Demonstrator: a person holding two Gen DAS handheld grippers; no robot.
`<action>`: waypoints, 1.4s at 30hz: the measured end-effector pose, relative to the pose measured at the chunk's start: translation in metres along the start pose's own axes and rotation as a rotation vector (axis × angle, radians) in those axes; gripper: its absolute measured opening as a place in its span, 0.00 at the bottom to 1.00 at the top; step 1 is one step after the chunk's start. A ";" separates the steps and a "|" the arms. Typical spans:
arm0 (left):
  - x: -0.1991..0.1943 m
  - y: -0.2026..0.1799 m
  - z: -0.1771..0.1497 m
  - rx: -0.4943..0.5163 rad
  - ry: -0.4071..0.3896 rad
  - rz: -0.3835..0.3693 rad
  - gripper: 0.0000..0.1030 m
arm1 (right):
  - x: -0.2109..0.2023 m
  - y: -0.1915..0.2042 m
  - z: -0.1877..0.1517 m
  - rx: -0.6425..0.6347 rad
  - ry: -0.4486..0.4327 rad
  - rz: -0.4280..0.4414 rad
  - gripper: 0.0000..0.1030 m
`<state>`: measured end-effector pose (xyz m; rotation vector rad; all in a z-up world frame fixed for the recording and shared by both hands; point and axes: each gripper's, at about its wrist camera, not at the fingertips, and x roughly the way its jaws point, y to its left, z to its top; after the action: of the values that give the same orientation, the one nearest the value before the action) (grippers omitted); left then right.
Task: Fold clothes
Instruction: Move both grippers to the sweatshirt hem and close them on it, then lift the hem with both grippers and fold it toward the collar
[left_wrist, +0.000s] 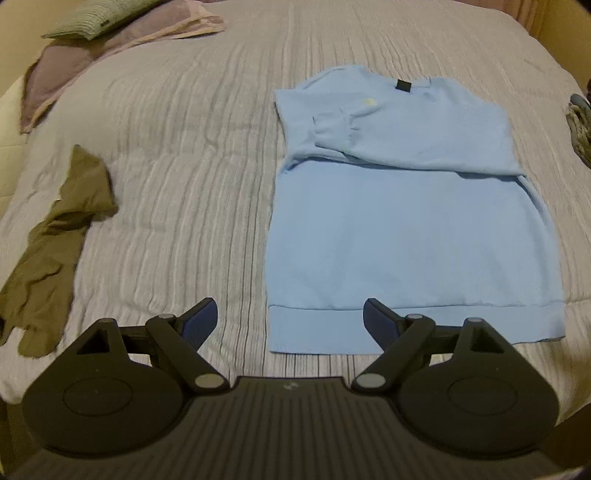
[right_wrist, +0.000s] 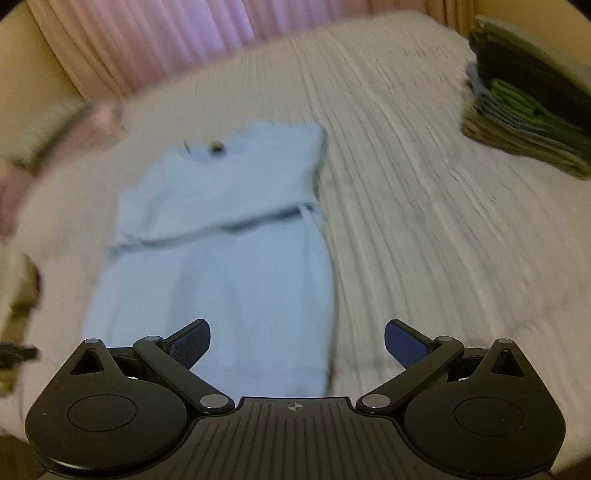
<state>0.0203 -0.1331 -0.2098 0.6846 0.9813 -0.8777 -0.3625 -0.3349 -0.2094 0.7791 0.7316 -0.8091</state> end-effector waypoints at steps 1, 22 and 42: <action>0.008 0.003 -0.002 0.007 -0.005 -0.024 0.81 | 0.006 -0.007 -0.003 0.013 -0.002 0.034 1.00; 0.184 0.096 -0.039 -0.221 0.011 -0.429 0.60 | 0.146 -0.121 -0.033 0.399 0.212 0.456 0.72; 0.205 0.131 -0.067 -0.373 -0.047 -0.755 0.12 | 0.165 -0.137 -0.059 0.380 0.195 0.654 0.16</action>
<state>0.1643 -0.0787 -0.4099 -0.0507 1.3431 -1.3041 -0.4113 -0.4061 -0.4142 1.3633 0.4455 -0.2744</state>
